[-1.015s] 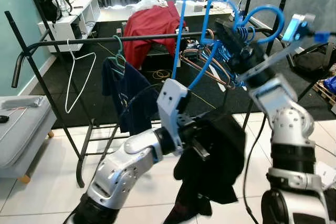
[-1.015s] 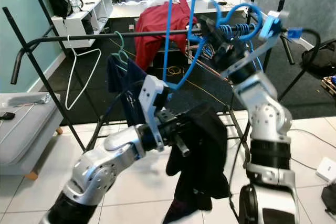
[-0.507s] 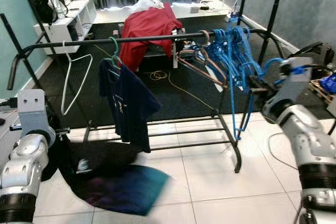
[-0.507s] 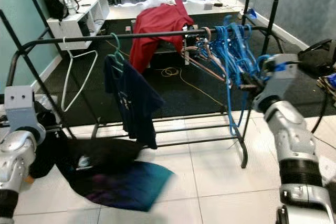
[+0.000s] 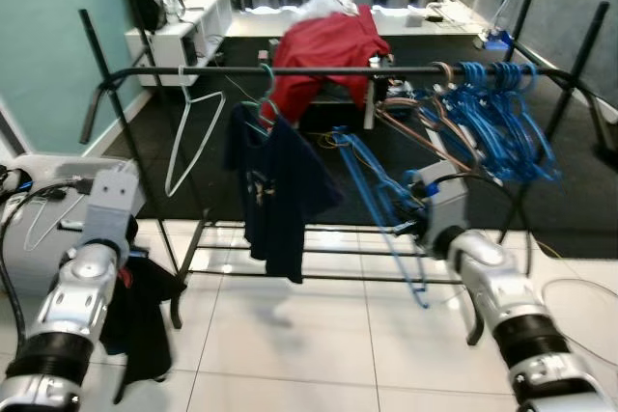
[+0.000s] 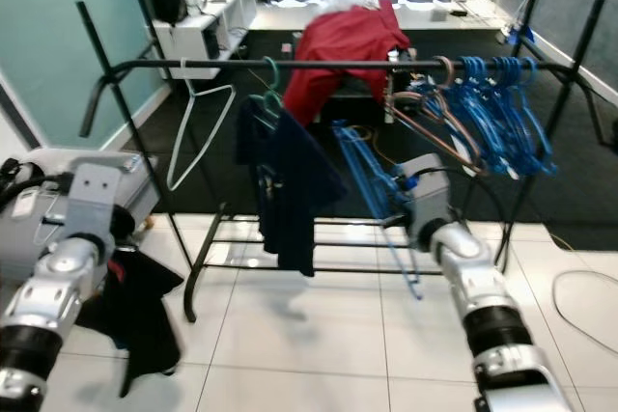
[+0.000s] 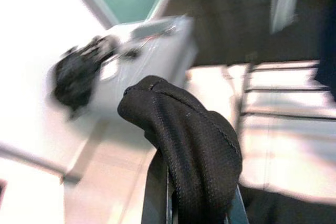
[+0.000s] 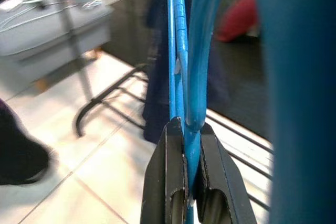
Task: Hang hanger
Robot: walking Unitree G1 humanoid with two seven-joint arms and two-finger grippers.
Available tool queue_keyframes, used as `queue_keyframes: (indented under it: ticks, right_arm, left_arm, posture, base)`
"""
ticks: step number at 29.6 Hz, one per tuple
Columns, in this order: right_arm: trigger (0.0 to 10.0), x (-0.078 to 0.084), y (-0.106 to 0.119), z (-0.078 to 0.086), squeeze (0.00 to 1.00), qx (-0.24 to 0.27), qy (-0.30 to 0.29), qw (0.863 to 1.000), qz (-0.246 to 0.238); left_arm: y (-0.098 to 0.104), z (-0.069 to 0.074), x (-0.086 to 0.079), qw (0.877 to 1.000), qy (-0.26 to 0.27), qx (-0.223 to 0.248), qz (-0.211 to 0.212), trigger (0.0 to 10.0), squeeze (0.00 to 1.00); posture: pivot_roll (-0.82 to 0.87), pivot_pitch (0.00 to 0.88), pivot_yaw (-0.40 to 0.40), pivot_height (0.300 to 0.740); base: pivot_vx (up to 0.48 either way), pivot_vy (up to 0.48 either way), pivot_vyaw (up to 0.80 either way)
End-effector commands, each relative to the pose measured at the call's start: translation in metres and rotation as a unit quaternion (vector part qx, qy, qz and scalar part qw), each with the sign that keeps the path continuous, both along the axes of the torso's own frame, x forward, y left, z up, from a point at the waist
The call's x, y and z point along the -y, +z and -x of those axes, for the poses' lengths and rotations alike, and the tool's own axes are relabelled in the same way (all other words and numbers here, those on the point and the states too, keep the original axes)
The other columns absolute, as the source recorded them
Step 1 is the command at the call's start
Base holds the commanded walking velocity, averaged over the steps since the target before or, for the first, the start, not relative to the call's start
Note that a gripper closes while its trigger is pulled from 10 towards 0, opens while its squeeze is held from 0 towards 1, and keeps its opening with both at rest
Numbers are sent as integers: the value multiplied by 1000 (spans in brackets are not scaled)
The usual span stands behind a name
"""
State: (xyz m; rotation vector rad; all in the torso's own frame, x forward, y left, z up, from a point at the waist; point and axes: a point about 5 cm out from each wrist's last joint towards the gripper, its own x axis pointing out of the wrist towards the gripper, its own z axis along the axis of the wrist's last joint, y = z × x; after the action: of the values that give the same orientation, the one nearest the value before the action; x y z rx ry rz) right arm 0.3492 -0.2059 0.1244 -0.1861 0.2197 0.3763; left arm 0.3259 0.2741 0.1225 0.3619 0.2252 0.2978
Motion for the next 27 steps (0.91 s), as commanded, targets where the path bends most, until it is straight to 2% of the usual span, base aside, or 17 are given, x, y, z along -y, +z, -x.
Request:
queue_keyframes:
  ticks: [1, 2, 3, 5, 6, 8, 12, 15, 27]
  right_arm:
    - [10000, 1, -1, -2, 0, -4, -10, 999, -32]
    - [10000, 1, -1, -2, 0, -4, -10, 999, -32]
    - [10000, 2, -1, -4, 0, -5, -11, 999, -38]
    - [10000, 2, -1, -5, 0, -6, -10, 999, -39]
    - [10000, 2, -1, -6, 0, -7, -10, 999, -47]
    - [10000, 2, -1, -8, 0, -8, -12, 998, -55]
    - [10000, 3, 0, -9, 0, -9, -13, 998, -60]
    - [10000, 2, 0, -10, 0, -11, -14, 998, -67]
    - [10000, 2, 1, -13, 0, -14, -8, 997, -75]
  left_arm:
    - [-1, 3, -3, 999, -6, 2, -37, 10000, 0]
    - [-1, 3, -3, 999, -6, 2, -37, 10000, 0]
    - [-1, 1, -2, 998, -15, 0, -62, 10000, 0]
    - [-1, 0, -1, 997, -20, -3, -73, 10000, 0]
    - [0, -3, 2, 994, -33, -9, -104, 10000, 0]
    - [0, -6, 5, 990, -46, -14, -136, 10000, 0]
    - [0, -8, 6, 985, -55, -18, -161, 10000, 0]
    - [1, -12, 9, 976, -67, -20, -204, 10000, 0]
    - [3, -10, 5, 978, -64, -5, -199, 10000, 0]
  posture:
    - [12, 0, -6, 740]
    - [12, 0, -6, 740]
    - [14, 0, -16, 740]
    - [14, 0, -16, 740]
    - [13, 0, -20, 740]
    - [14, 0, -18, 740]
    - [8, 0, -12, 740]
    - [11, 0, -9, 740]
    - [8, 2, -17, 740]
  base:
    - [0, 0, 800]
    - [0, 0, 800]
    - [0, 0, 800]
    - [0, 0, 800]
    - [0, 0, 800]
    - [0, 0, 800]
    - [0, 0, 800]
    - [0, 0, 800]
    - [0, 0, 800]
